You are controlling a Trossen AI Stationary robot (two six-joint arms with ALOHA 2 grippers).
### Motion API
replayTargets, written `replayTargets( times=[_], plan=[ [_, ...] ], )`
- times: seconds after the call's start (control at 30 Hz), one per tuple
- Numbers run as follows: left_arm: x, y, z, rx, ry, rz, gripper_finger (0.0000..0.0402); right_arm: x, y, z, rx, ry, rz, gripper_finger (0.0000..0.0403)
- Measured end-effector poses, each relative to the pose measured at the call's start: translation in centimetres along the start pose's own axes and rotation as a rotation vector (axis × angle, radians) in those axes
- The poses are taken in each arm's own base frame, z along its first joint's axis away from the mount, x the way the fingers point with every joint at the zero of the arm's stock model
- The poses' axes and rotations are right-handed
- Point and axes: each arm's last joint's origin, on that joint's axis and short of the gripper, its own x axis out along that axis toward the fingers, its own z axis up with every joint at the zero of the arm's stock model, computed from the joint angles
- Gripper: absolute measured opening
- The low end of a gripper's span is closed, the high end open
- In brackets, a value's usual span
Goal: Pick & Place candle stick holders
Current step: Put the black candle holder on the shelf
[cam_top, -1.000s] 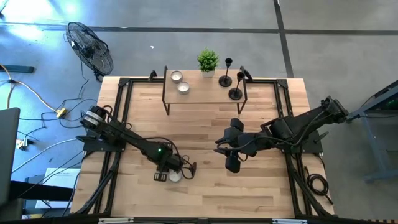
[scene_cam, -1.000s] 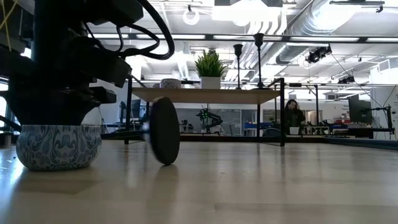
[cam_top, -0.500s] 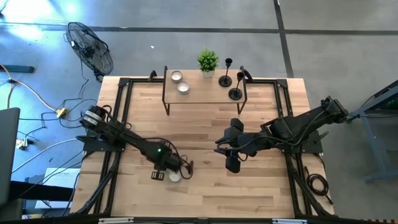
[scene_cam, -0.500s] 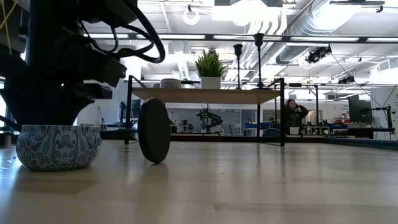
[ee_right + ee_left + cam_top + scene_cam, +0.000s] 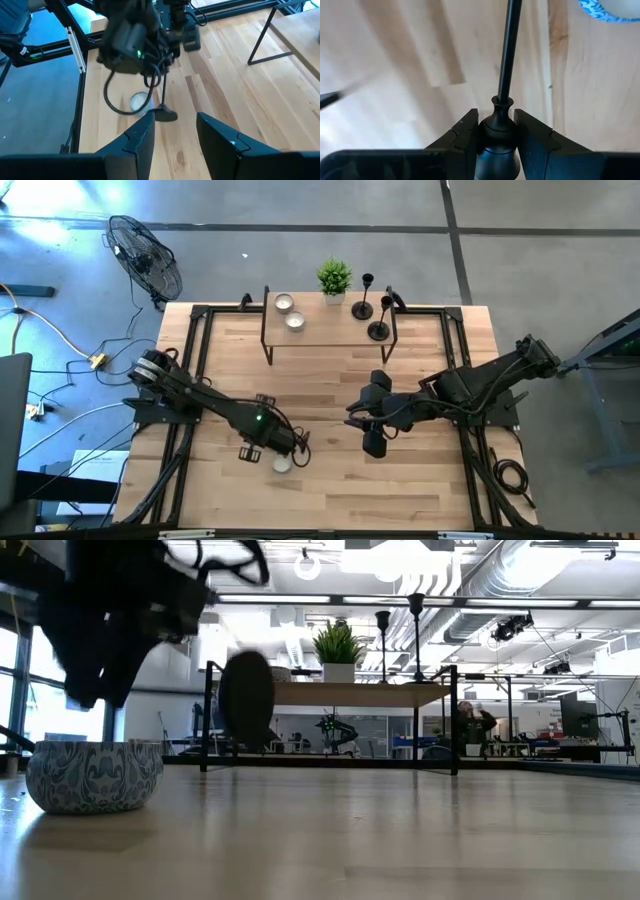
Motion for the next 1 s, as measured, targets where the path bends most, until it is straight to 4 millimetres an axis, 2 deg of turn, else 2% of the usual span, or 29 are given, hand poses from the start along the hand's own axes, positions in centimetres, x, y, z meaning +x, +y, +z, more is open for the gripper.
replayTargets(
  times=[0.27, 0.5, 0.7, 0.9, 1.0],
  plan=[
    [-6.7, 1.8, -0.6, 0.039, 0.041, 0.168, 0.0097, 0.0, -0.2, -0.5, 0.041, 0.055, -0.009, 0.0139],
    [-11.8, 2.8, -0.5, 0.059, -0.164, 0.214, 0.0097, -0.1, -0.5, -0.9, 0.095, 0.096, -0.039, 0.0139],
    [-13.9, 3.5, -0.6, 0.131, -0.241, 0.330, 0.0097, -0.1, -0.4, -0.9, 0.101, 0.114, -0.009, 0.0139],
    [-14.9, 3.9, -0.5, 0.223, -0.258, 0.422, 0.0097, 0.1, -0.5, -0.8, 0.105, 0.130, 0.029, 0.0139],
    [-15.0, 4.0, -0.5, 0.286, -0.239, 0.495, 0.0097, 0.2, -1.3, -0.4, 0.124, 0.123, 0.014, 0.0139]
  ],
)
